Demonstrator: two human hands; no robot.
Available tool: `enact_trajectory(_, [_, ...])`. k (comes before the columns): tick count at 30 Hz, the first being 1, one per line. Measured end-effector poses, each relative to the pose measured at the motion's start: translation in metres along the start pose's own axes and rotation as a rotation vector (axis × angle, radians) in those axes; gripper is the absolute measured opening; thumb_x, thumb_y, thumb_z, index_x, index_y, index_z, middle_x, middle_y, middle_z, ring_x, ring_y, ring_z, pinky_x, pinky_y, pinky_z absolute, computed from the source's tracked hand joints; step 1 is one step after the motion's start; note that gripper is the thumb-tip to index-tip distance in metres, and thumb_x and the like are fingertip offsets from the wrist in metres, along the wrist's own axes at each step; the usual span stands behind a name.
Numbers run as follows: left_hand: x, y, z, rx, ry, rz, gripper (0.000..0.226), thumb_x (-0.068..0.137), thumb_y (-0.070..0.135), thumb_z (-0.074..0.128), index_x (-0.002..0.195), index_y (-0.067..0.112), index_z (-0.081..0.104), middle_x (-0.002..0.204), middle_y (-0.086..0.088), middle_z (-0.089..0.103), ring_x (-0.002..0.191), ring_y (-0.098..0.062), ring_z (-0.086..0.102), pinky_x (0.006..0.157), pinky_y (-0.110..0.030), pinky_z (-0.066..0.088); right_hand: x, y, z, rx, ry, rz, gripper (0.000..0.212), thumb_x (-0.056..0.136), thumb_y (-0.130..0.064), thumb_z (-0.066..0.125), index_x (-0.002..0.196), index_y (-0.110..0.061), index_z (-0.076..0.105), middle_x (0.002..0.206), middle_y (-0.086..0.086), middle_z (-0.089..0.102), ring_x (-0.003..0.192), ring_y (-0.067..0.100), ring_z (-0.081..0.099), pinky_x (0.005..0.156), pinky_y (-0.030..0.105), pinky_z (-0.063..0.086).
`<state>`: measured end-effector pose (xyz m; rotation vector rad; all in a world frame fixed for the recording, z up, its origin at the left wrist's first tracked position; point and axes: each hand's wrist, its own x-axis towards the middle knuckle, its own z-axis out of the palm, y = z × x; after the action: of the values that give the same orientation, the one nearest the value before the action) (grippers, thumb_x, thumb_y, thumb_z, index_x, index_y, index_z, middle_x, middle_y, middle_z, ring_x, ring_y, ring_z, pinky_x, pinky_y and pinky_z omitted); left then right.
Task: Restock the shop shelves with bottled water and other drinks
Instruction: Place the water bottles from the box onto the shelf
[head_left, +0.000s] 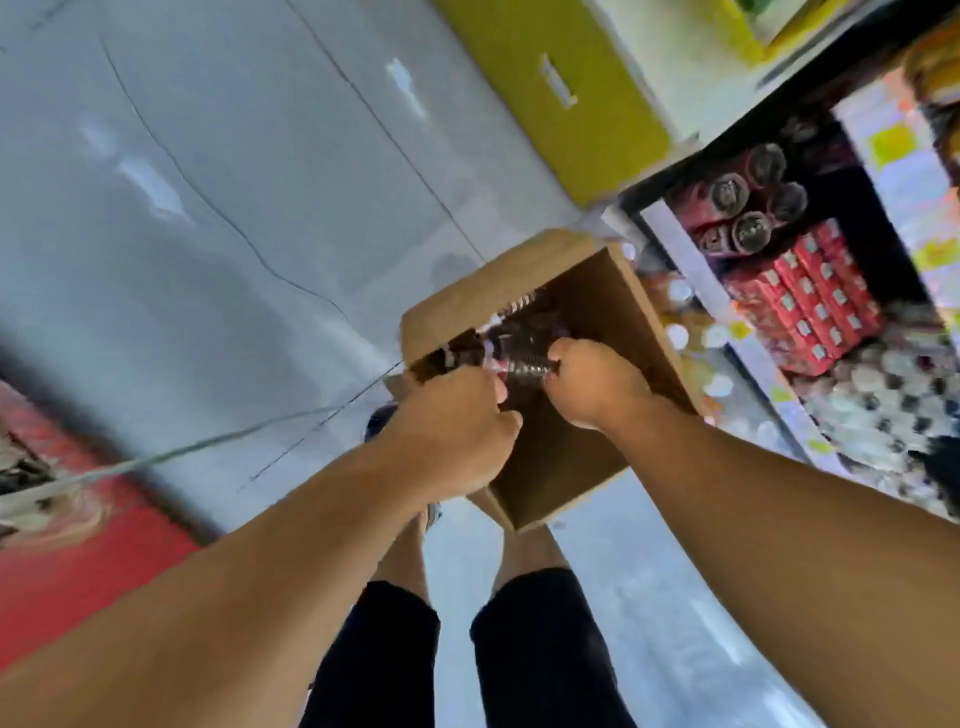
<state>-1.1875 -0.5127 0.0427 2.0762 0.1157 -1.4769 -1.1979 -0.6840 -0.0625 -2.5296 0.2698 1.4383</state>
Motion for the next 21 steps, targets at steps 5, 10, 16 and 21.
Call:
enact_trajectory(5, [0.085,-0.026,0.051,0.109,0.026,0.022,0.023,0.095,0.032,0.053,0.105,0.016,0.066,0.102,-0.003,0.069,0.096,-0.025,0.065,0.082,-0.038,0.052,0.093,0.019,0.066,-0.143,-0.017,0.017,0.054,0.094,-0.03,0.055,0.146,-0.019,0.044,0.15,0.014,0.043,0.134,0.036,0.043,0.105,0.047,0.042])
enact_trajectory(10, [0.139,-0.05,0.072,0.107,-0.049,0.023,0.024,0.099,0.037,0.049,0.117,0.026,0.059,0.109,0.006,0.066,0.087,-0.009,0.058,0.066,-0.022,0.043,0.164,0.022,0.112,-0.298,0.026,-0.019,0.066,0.095,-0.025,0.054,0.155,-0.014,0.027,0.154,0.021,0.031,0.142,0.041,0.031,0.111,0.051,0.034])
enact_trajectory(16, [0.164,-0.057,0.076,0.061,-0.059,0.062,0.014,0.098,0.034,0.051,0.108,0.027,0.058,0.109,0.005,0.065,0.098,-0.013,0.062,0.084,-0.031,0.052,0.207,-0.002,0.138,-0.368,0.052,-0.176,0.05,0.103,-0.021,0.039,0.152,-0.013,0.036,0.155,0.02,0.027,0.142,0.04,0.027,0.112,0.054,0.027])
enact_trajectory(21, [0.175,-0.061,0.075,0.065,-0.037,0.021,0.008,0.097,0.027,0.053,0.09,0.024,0.055,0.09,0.004,0.064,0.082,-0.015,0.061,0.07,-0.03,0.048,0.217,-0.015,0.144,-0.456,0.059,-0.183,0.048,0.104,-0.021,0.038,0.151,-0.013,0.041,0.157,0.015,0.029,0.143,0.039,0.026,0.108,0.053,0.032])
